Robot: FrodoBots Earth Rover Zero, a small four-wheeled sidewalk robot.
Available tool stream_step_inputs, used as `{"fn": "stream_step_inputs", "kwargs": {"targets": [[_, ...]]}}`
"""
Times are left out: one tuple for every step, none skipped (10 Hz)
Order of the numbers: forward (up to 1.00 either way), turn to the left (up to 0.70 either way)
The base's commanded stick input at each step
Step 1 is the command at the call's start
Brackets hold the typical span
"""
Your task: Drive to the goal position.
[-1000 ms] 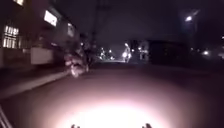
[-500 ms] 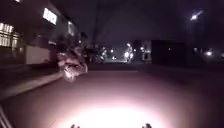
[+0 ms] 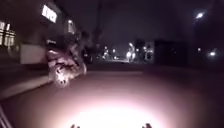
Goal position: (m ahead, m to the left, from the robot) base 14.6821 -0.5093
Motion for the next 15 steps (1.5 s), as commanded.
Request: {"fn": "stream_step_inputs", "kwargs": {"targets": [[1.0,0.0],[1.0,0.0],[1.0,0.0],[1.0,-0.15],[1.0,-0.4],[1.0,-0.4],[1.0,-0.4],[1.0,0.0],[1.0,0.0],[1.0,0.0],[1.0,0.0],[1.0,0.0],[1.0,0.0],[1.0,0.0],[1.0,0.0]]}}
